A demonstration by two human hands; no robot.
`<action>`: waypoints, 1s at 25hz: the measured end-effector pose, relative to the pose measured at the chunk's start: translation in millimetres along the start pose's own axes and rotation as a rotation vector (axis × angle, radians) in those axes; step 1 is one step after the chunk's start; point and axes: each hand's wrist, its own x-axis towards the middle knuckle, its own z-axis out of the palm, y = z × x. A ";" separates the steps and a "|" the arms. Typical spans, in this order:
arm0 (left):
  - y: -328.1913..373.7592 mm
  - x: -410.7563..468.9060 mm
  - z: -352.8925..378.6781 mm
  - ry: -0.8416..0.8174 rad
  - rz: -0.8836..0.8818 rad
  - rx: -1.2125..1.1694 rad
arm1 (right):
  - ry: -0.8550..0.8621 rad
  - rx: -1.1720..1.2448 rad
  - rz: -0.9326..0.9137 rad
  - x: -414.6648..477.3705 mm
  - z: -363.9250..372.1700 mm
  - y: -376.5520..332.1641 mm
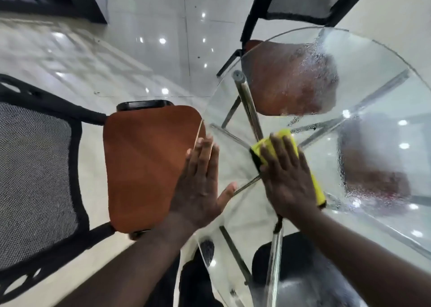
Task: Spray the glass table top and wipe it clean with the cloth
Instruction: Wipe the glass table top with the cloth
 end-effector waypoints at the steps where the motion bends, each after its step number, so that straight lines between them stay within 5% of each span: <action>1: 3.0 0.1 3.8 0.011 -0.019 0.014 | -0.019 -0.007 -0.017 -12.2 1.1 -3.9; 9: 4.0 4.8 10.8 0.004 0.005 0.133 | -0.024 0.041 -0.191 186.0 -5.1 -53.9; 16: 7.6 7.7 7.1 -0.061 -0.020 0.167 | -0.049 0.013 -0.131 31.7 -4.7 11.1; 22: 3.5 6.6 13.7 -0.038 -0.002 0.157 | -0.011 0.055 -0.274 201.4 -7.2 -37.1; 25: 7.0 6.2 8.2 -0.049 -0.002 0.160 | -0.004 0.044 -0.247 199.9 -6.5 -21.1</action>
